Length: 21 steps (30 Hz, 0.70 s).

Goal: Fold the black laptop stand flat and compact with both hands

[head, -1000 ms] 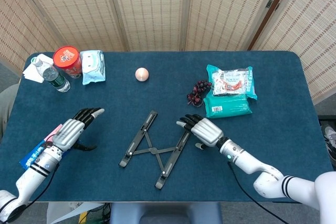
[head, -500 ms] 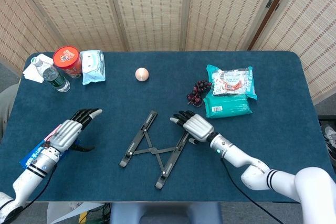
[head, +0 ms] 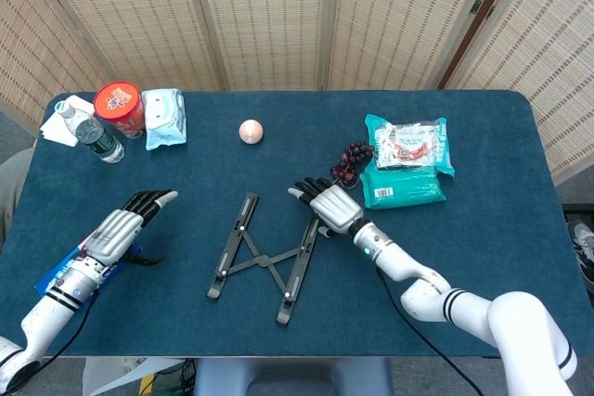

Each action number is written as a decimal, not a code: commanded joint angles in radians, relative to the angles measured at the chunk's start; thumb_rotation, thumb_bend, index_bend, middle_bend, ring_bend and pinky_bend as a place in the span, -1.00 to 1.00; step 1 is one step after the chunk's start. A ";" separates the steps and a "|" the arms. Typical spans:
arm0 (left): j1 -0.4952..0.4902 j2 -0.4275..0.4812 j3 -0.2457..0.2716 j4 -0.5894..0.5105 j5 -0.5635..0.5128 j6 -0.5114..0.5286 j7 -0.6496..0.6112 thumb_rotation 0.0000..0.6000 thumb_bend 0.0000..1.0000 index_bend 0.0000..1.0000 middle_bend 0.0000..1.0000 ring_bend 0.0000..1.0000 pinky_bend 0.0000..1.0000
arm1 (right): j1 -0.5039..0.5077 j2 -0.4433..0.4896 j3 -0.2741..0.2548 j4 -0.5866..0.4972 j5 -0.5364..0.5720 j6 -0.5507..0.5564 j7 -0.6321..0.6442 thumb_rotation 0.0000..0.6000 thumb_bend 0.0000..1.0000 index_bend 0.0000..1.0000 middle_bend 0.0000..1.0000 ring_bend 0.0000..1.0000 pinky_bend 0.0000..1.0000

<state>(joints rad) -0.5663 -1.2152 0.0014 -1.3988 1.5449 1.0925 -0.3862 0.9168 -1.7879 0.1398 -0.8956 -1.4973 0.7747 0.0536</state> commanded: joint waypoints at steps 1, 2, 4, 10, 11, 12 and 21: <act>-0.009 -0.010 -0.009 0.017 -0.014 -0.020 -0.006 1.00 -0.75 -1.00 -0.87 -1.00 -1.00 | 0.024 -0.038 0.019 0.041 0.013 0.004 0.001 1.00 -0.72 -1.00 -0.84 -1.00 -0.71; -0.012 -0.013 -0.012 0.024 -0.019 -0.026 -0.008 1.00 -0.75 -1.00 -0.87 -1.00 -1.00 | 0.029 -0.045 0.024 0.050 0.015 0.008 0.000 1.00 -0.72 -1.00 -0.84 -1.00 -0.71; -0.020 -0.021 -0.019 0.042 -0.029 -0.042 -0.012 1.00 -0.75 -1.00 -0.87 -1.00 -1.00 | 0.035 -0.046 0.029 0.051 0.018 0.015 0.007 1.00 -0.72 -1.00 -0.84 -1.00 -0.71; -0.050 -0.047 -0.023 0.106 -0.037 -0.099 -0.001 1.00 -0.75 -0.99 -0.86 -1.00 -1.00 | 0.011 0.051 0.009 -0.047 -0.008 0.073 0.007 1.00 -0.72 -1.00 -0.84 -1.00 -0.72; -0.055 -0.052 -0.022 0.116 -0.035 -0.108 0.000 1.00 -0.75 -0.99 -0.86 -1.00 -1.00 | 0.005 0.071 0.005 -0.072 -0.013 0.085 0.006 1.00 -0.72 -1.00 -0.84 -1.00 -0.72; -0.063 -0.059 -0.020 0.132 -0.031 -0.119 0.002 1.00 -0.75 -0.99 -0.86 -1.00 -1.00 | -0.004 0.098 0.000 -0.110 -0.021 0.102 0.007 1.00 -0.72 -1.00 -0.84 -1.00 -0.73; -0.138 -0.142 -0.014 0.268 0.011 -0.190 0.037 1.00 -0.75 -0.99 -0.86 -1.00 -1.00 | -0.043 0.261 -0.057 -0.357 -0.098 0.185 -0.057 1.00 -0.72 -1.00 -0.84 -1.00 -0.74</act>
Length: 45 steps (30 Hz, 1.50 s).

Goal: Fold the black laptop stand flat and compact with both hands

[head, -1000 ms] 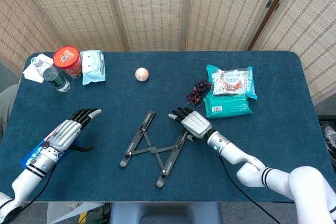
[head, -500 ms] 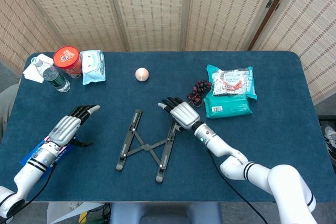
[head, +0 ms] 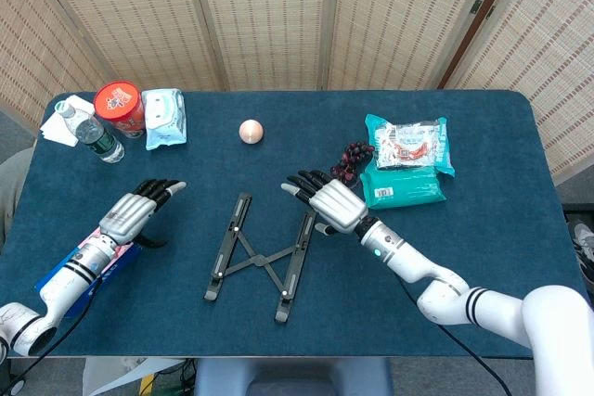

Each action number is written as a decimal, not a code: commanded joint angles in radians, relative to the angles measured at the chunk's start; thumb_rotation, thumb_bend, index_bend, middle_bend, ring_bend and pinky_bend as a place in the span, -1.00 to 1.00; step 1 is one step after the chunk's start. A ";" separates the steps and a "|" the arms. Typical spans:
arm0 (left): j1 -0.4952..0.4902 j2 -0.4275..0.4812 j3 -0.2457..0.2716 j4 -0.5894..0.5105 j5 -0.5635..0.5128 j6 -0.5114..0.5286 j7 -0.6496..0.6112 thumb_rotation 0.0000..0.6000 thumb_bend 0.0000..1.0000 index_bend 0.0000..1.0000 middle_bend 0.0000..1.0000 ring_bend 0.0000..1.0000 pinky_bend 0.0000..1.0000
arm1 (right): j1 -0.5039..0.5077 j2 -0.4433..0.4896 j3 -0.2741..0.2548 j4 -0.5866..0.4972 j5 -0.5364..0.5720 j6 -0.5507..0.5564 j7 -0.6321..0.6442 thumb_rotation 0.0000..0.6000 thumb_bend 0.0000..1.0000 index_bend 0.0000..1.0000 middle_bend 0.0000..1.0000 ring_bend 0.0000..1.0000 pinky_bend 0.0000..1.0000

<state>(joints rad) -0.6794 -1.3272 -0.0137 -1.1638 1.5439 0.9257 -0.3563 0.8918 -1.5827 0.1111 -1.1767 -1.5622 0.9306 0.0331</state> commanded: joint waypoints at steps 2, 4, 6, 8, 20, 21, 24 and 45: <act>-0.037 -0.049 0.000 0.049 0.013 -0.036 0.003 1.00 -0.75 -0.99 -0.86 -1.00 -1.00 | -0.021 0.067 -0.040 -0.108 -0.045 0.032 -0.055 1.00 -0.72 -1.00 -0.85 -1.00 -0.74; -0.050 -0.072 0.000 0.070 0.013 -0.049 0.007 1.00 -0.75 -0.99 -0.86 -1.00 -1.00 | -0.023 0.074 -0.055 -0.137 -0.058 0.031 -0.075 1.00 -0.73 -1.00 -0.86 -1.00 -0.74; -0.061 -0.097 -0.002 0.093 0.009 -0.062 0.011 1.00 -0.75 -0.99 -0.86 -1.00 -1.00 | -0.024 0.077 -0.068 -0.156 -0.069 0.027 -0.097 1.00 -0.73 -1.00 -0.89 -1.00 -0.74; -0.070 -0.120 -0.003 0.114 0.003 -0.076 0.011 1.00 -0.75 -0.99 -0.86 -1.00 -1.00 | -0.025 0.075 -0.076 -0.166 -0.072 0.021 -0.115 1.00 -0.73 -1.00 -0.90 -1.00 -0.74; -0.094 -0.183 -0.019 0.134 -0.038 -0.109 0.041 1.00 -0.75 -1.00 -0.86 -1.00 -1.00 | -0.032 0.002 -0.109 -0.118 -0.099 0.022 -0.168 1.00 -0.75 -1.00 -1.00 -1.00 -0.81; -0.094 -0.187 -0.021 0.132 -0.043 -0.109 0.046 1.00 -0.75 -1.00 -0.86 -1.00 -1.00 | -0.034 -0.007 -0.112 -0.108 -0.102 0.025 -0.173 1.00 -0.75 -1.00 -1.00 -1.00 -0.82; -0.097 -0.195 -0.026 0.126 -0.052 -0.109 0.054 1.00 -0.75 -1.00 -0.86 -1.00 -1.00 | -0.038 -0.028 -0.117 -0.082 -0.112 0.035 -0.188 1.00 -0.75 -1.00 -1.00 -1.00 -0.84; -0.114 -0.243 -0.019 0.112 -0.058 -0.118 0.053 1.00 -0.75 -1.00 -0.86 -1.00 -1.00 | -0.054 -0.130 -0.138 0.057 -0.143 0.080 -0.160 1.00 -0.74 -1.00 -1.00 -1.00 -0.87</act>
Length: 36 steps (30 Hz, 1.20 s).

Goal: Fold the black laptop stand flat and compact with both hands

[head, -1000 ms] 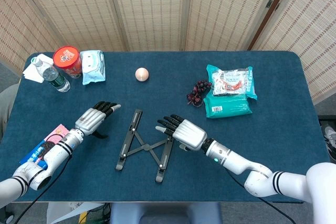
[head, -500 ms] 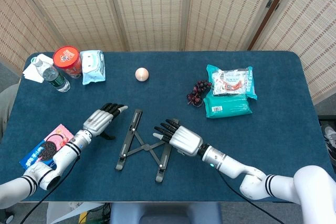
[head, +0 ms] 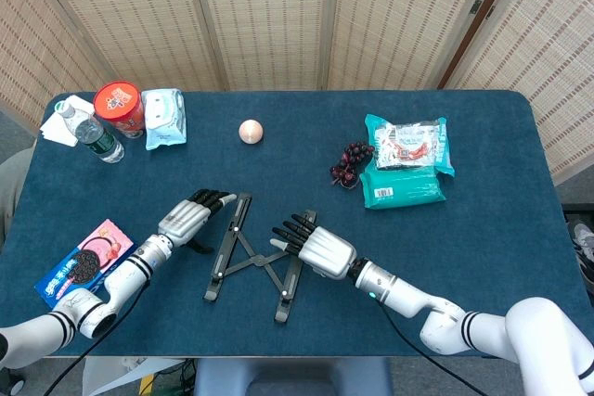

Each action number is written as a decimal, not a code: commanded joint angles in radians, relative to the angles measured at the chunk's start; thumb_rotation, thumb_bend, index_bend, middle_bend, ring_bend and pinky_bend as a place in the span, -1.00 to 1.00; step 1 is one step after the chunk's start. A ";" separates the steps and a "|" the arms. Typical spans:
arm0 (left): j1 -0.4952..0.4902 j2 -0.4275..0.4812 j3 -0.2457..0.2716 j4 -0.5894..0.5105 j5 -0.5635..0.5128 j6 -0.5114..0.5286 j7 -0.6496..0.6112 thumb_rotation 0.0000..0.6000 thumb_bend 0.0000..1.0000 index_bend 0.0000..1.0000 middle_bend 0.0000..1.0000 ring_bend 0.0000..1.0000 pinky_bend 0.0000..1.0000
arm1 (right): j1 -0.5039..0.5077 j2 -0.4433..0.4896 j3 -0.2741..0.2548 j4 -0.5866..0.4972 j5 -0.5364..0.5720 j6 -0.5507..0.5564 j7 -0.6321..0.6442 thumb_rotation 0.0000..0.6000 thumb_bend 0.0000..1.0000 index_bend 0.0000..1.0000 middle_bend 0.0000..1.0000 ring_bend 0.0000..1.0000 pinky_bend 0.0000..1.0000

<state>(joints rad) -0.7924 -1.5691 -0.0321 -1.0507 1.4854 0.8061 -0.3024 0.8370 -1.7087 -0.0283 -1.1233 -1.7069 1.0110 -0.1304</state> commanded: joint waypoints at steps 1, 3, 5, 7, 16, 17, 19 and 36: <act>-0.001 -0.002 0.000 -0.002 0.001 0.002 0.000 1.00 -0.75 -1.00 -0.86 -1.00 -1.00 | 0.001 -0.008 0.003 0.007 0.002 0.001 0.006 1.00 -0.74 -1.00 -1.00 -1.00 -0.87; -0.003 -0.004 0.002 -0.004 0.002 0.001 0.002 1.00 -0.75 -1.00 -0.86 -1.00 -1.00 | 0.003 -0.016 0.005 0.015 0.002 0.002 0.008 1.00 -0.74 -1.00 -1.00 -1.00 -0.87; -0.005 -0.006 0.003 -0.002 0.002 -0.002 0.003 1.00 -0.75 -1.00 -0.86 -1.00 -1.00 | 0.004 -0.022 0.006 0.022 -0.001 0.004 0.007 1.00 -0.74 -1.00 -1.00 -1.00 -0.87; -0.006 -0.010 0.003 0.003 0.000 -0.004 0.002 1.00 -0.75 -1.00 -0.86 -1.00 -1.00 | 0.004 -0.031 0.004 0.034 -0.003 0.005 0.005 1.00 -0.74 -1.00 -1.00 -1.00 -0.87; -0.010 -0.022 0.007 0.022 0.002 -0.004 -0.013 1.00 -0.75 -1.00 -0.86 -1.00 -1.00 | 0.001 -0.074 0.000 0.100 -0.005 0.013 0.021 1.00 -0.74 -1.00 -1.00 -1.00 -0.87; -0.010 -0.022 0.007 0.025 0.002 -0.003 -0.014 1.00 -0.75 -1.00 -0.86 -1.00 -1.00 | 0.002 -0.080 0.000 0.109 -0.007 0.016 0.023 1.00 -0.74 -1.00 -1.00 -1.00 -0.87; -0.009 -0.023 0.008 0.028 0.002 -0.003 -0.017 1.00 -0.75 -1.00 -0.86 -1.00 -1.00 | 0.004 -0.090 0.000 0.124 -0.011 0.019 0.024 1.00 -0.74 -1.00 -1.00 -1.00 -0.87; -0.011 -0.033 0.008 0.041 -0.004 -0.006 -0.059 1.00 -0.75 -1.00 -0.86 -1.00 -1.00 | 0.014 -0.172 0.013 0.231 -0.025 0.070 0.041 1.00 -0.73 -1.00 -1.00 -1.00 -0.91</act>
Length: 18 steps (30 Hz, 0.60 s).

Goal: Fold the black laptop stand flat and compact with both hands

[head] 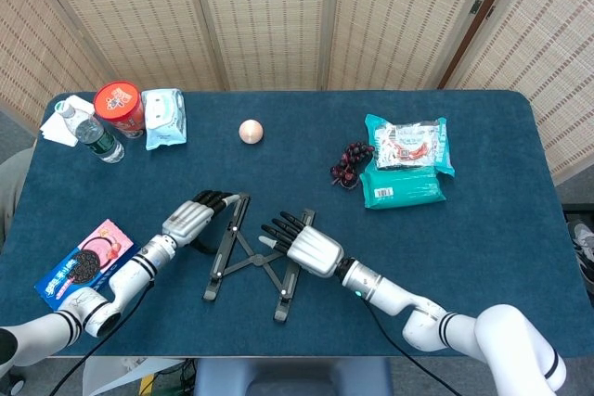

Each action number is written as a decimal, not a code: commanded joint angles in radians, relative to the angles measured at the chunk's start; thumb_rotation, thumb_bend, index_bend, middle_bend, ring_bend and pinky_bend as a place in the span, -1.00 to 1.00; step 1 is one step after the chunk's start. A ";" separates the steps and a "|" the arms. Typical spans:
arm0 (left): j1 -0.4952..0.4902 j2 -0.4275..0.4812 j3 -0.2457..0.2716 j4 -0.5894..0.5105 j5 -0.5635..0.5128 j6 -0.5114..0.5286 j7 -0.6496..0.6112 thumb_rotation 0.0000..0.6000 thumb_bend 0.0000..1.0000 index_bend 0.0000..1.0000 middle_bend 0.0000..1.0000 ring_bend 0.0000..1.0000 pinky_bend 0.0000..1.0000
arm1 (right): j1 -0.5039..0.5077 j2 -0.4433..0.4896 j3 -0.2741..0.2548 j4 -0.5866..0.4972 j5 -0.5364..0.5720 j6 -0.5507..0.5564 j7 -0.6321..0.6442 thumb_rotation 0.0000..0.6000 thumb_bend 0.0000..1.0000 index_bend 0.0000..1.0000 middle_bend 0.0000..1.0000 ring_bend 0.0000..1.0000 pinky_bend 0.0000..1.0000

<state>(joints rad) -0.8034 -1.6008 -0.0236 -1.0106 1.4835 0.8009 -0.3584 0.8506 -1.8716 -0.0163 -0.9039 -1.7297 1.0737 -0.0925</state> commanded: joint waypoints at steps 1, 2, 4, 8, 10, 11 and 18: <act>0.000 -0.002 -0.001 0.001 -0.003 -0.003 -0.005 1.00 -0.75 -1.00 -0.86 -1.00 -1.00 | 0.001 -0.013 0.001 0.018 -0.004 0.011 0.005 1.00 -0.73 -1.00 -1.00 -1.00 -0.92; 0.000 -0.002 -0.002 0.001 -0.005 -0.004 -0.006 1.00 -0.75 -1.00 -0.86 -1.00 -1.00 | 0.000 -0.018 0.001 0.026 -0.004 0.016 0.007 1.00 -0.73 -1.00 -1.00 -1.00 -0.93; 0.000 -0.003 -0.003 0.003 -0.009 -0.007 -0.011 1.00 -0.75 -1.00 -0.86 -1.00 -1.00 | -0.001 -0.029 0.001 0.043 -0.006 0.025 0.014 1.00 -0.73 -1.00 -1.00 -1.00 -0.93; 0.002 0.000 -0.006 0.001 -0.020 -0.018 -0.027 1.00 -0.75 -1.00 -0.86 -1.00 -1.00 | -0.002 -0.050 0.004 0.073 -0.008 0.047 0.027 1.00 -0.73 -1.00 -1.00 -1.00 -0.96; 0.002 0.002 -0.008 -0.003 -0.024 -0.021 -0.035 1.00 -0.75 -1.00 -0.86 -1.00 -1.00 | -0.001 -0.062 0.006 0.089 -0.009 0.057 0.036 1.00 -0.73 -1.00 -1.00 -1.00 -0.96; 0.002 0.003 -0.008 -0.004 -0.025 -0.023 -0.036 1.00 -0.75 -1.00 -0.86 -1.00 -1.00 | -0.001 -0.067 0.007 0.096 -0.009 0.060 0.039 1.00 -0.73 -1.00 -1.00 -1.00 -0.96; 0.001 0.002 -0.008 -0.007 -0.029 -0.033 -0.040 1.00 -0.75 -1.00 -0.86 -1.00 -1.00 | 0.004 -0.099 0.015 0.138 -0.007 0.079 0.053 1.00 -0.73 -1.00 -1.00 -1.00 -0.96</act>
<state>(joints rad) -0.8024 -1.5983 -0.0314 -1.0172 1.4548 0.7682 -0.3980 0.8535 -1.9678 -0.0019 -0.7688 -1.7366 1.1510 -0.0417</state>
